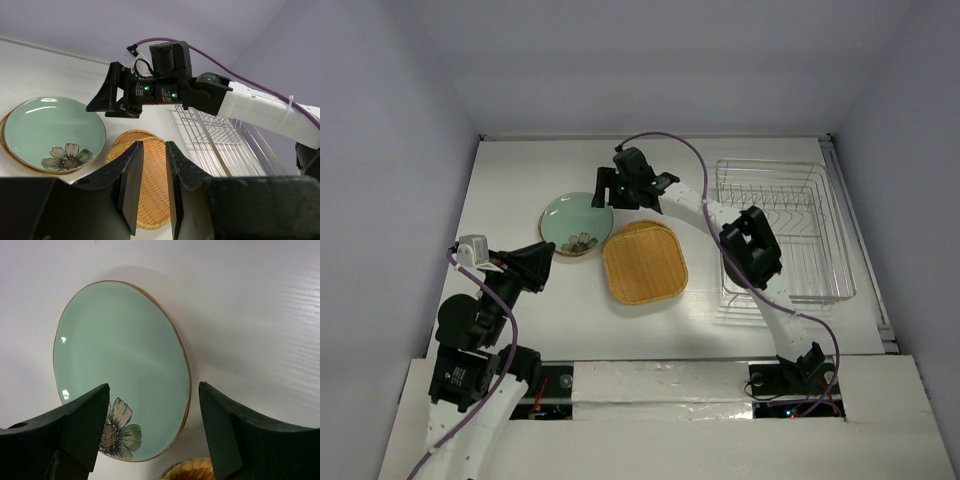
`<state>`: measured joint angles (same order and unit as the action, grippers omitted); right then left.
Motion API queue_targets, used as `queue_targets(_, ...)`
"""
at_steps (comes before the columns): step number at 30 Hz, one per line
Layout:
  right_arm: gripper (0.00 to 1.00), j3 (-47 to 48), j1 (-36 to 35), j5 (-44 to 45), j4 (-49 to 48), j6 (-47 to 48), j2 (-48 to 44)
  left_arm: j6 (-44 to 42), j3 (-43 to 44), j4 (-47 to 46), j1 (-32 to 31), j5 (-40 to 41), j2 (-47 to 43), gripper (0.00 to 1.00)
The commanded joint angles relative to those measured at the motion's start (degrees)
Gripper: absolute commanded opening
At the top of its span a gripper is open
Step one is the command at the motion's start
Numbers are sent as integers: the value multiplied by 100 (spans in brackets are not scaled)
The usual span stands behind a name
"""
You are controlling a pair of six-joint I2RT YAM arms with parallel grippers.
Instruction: Unload the plates from the dish rack
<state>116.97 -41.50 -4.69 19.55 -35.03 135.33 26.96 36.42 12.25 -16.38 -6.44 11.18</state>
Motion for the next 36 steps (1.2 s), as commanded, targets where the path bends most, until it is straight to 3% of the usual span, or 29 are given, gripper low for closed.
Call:
queue_targets(1, 78, 231, -96, 258, 111, 207, -76, -7, -13, -320, 21, -77, 42, 22)
queue_targets(6, 82, 11, -148, 433, -302, 224, -436, -15, -13, -302, 21, -51, 51, 22)
queue_targets(7, 87, -16, -148, 434, -355, 276, -507, -15, -4, -311, 73, -59, 68, 23)
queue_targets(9, 88, -42, -148, 801, -452, 425, -779, -7, -4, -311, 74, -51, 77, 27)
queue_targets(10, 93, -42, -148, 890, -461, 487, -884, -15, -4, -311, 74, -51, 103, 29)
queue_targets(14, 94, -401, -148, 1259, -741, 795, -1709, -24, 5, -320, 196, -103, 112, 45)
queue_targets(18, 89, -1900, -148, 1392, -1609, 1111, -3185, -33, 23, -294, 197, -104, 86, 58)
queue_targets(21, 62, -2860, -148, 1628, -2120, 1340, -4626, -42, 49, -267, 197, -68, 60, 66)
queue_targets(22, 29, -3490, -148, 1681, -2209, 1462, -4995, -50, 49, -267, 197, -60, 60, 68)
queue_targets(23, 11, -3801, -148, 1760, -2288, 1516, -5738, -51, 66, -267, 197, -51, 68, 71)
queue_targets(24, 2, -4091, -148, 1952, -2350, 1577, -6111, -59, 67, -258, 197, -51, 77, 72)
queue_targets(30, 0, -5964, -148, 2988, -2167, 1824, -9069, -138, 163, -276, 197, -95, 305, 77)
queue_targets(32, 11, -6281, -148, 3254, -2061, 1824, -9785, -191, 311, -320, 197, -130, 341, 80)
queue_targets(33, 23, -6579, -148, 3542, -1974, 1833, -10450, -235, 382, -329, 197, -104, 358, 83)
queue_targets(34, 54, -6712, -148, 3702, -1964, 1894, -10752, -313, 461, -320, 197, -51, 393, 84)
queue_targets(36, 84, -7002, -148, 4340, -1606, 1798, -11489, -471, 768, -259, 197, 229, 464, 86)
